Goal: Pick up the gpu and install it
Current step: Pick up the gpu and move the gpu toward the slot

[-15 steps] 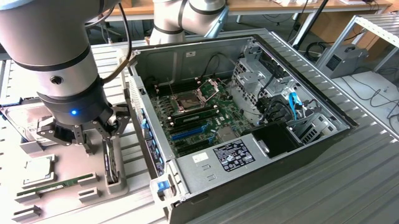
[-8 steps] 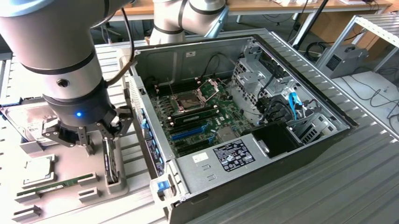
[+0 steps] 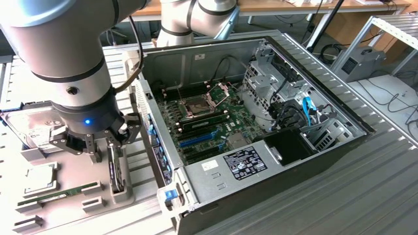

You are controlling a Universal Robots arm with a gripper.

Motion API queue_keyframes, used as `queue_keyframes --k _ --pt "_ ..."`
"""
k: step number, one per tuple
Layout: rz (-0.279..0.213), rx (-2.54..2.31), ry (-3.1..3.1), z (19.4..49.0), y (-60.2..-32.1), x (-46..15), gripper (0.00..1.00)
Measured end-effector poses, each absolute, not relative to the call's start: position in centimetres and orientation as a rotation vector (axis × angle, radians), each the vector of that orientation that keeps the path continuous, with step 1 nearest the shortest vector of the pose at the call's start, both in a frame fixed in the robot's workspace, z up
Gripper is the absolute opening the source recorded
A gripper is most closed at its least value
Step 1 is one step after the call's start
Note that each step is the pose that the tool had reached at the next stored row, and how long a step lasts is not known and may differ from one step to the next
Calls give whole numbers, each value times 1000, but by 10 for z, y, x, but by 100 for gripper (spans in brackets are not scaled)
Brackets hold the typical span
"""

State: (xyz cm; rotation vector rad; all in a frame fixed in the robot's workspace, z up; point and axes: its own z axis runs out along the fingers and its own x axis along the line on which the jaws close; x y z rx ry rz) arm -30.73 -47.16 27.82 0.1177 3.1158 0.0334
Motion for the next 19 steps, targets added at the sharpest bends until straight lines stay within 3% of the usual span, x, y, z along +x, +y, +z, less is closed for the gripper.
queue_keyframes --k 19 --pt "31 118 3121 253 -457 -306 44"
